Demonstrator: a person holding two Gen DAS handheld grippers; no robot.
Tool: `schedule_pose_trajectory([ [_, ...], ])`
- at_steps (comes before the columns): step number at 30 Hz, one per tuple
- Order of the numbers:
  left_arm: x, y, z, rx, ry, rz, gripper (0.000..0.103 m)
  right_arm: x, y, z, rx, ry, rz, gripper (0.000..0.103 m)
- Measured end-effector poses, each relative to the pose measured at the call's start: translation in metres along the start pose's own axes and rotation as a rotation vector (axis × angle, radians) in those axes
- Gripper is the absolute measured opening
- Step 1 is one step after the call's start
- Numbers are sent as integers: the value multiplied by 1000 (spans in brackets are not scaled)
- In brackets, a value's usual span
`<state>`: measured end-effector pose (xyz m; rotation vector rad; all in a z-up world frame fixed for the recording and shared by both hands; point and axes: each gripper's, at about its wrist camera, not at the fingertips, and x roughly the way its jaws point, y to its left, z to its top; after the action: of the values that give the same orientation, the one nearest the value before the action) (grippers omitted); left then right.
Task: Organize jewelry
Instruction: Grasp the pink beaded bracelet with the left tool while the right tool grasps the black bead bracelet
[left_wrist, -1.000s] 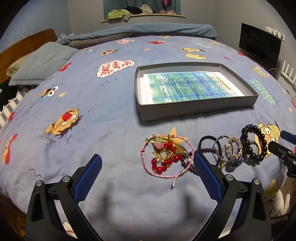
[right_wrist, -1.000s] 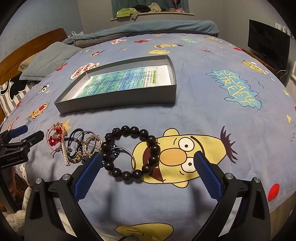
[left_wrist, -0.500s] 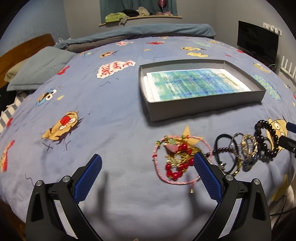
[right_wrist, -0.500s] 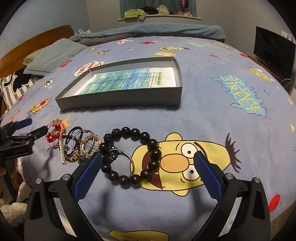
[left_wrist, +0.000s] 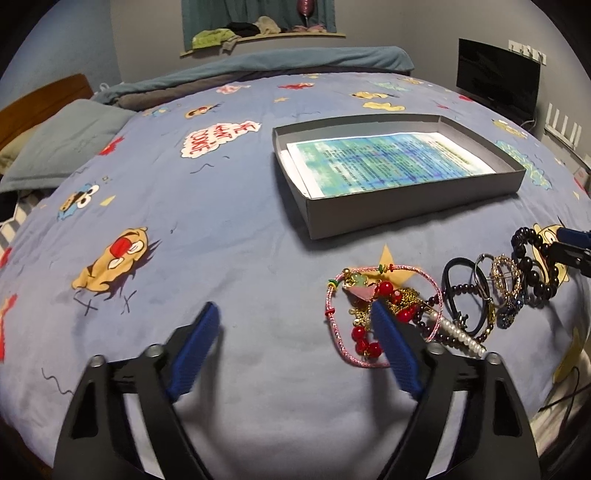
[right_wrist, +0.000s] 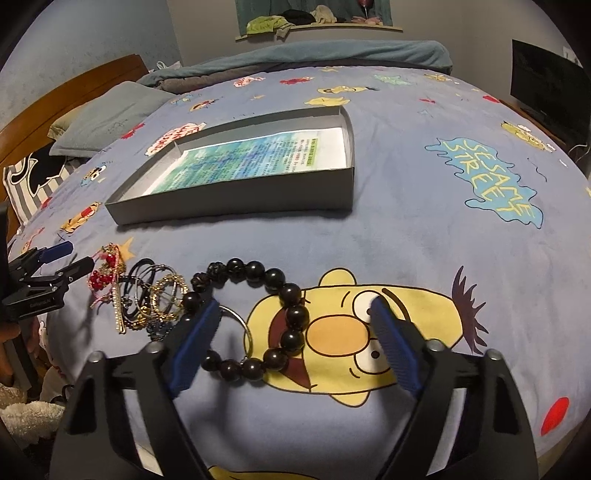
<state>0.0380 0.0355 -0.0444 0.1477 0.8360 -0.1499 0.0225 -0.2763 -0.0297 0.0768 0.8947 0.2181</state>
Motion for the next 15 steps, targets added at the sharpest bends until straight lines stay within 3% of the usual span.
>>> schedule_pose_trajectory([
  [7, 5, -1, -2, 7, 22, -57, 44, 9, 0, -3, -1, 29, 1, 40],
  [15, 12, -3, 1, 20, 37, -94, 25, 17, -2, -1, 10, 41, 2, 37],
])
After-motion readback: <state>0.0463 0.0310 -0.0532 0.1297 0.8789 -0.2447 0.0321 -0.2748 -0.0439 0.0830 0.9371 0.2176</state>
